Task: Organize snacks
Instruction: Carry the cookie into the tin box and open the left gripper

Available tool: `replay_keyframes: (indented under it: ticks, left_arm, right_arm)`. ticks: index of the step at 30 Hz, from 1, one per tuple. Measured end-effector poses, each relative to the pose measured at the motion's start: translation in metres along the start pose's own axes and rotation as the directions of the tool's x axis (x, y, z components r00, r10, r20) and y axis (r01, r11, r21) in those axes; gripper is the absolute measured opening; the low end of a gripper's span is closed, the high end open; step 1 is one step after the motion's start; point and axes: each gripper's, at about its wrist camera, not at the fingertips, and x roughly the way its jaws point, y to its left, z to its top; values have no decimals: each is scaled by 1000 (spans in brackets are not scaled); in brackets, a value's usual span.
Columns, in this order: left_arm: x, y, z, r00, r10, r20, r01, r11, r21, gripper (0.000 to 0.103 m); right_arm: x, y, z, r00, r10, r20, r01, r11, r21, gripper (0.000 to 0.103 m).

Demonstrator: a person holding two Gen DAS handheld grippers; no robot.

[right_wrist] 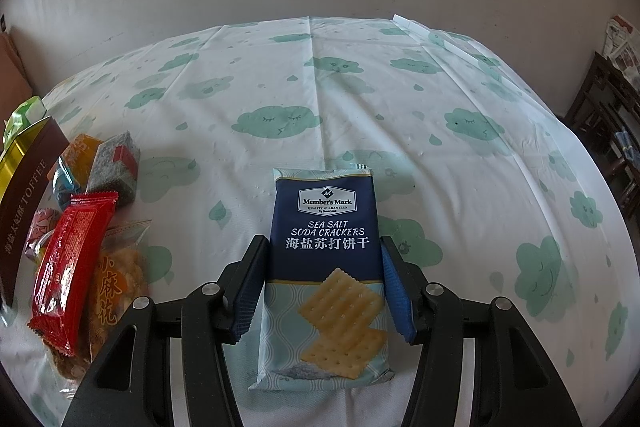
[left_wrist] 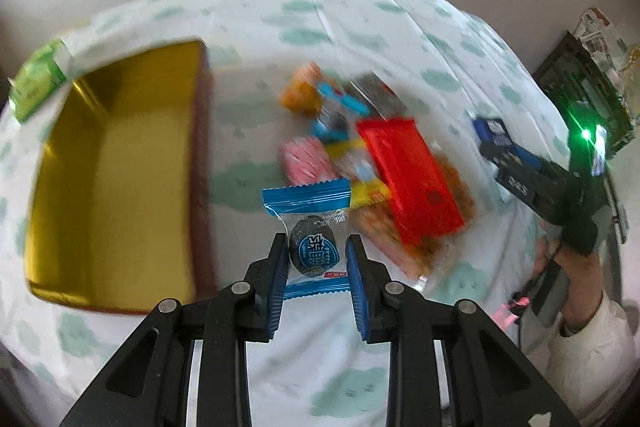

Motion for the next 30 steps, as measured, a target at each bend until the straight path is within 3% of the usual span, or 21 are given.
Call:
replay_keyframes:
  ticks: [6,12,20,30]
  left_arm:
    - [-6,49,16,996,87,34,-85,995,-55,25]
    - [8,108,25,982,188,-1,-187,976,-110,25]
    - [35,156,38,976,208,-62,-214,970,-115,25]
    - [50,173,45,969,233,-84,-241,965,-103,26]
  right_arm:
    - [0,0,0,1000,0,0,0,1000,0,56]
    - [0,0,0,1000,0,0,0,1000,-1,56]
    - [0,0,-1,1000,0,0,0,1000,-1,56]
    - [0,0,-1,1000,1,0,-1,1000,-1,56]
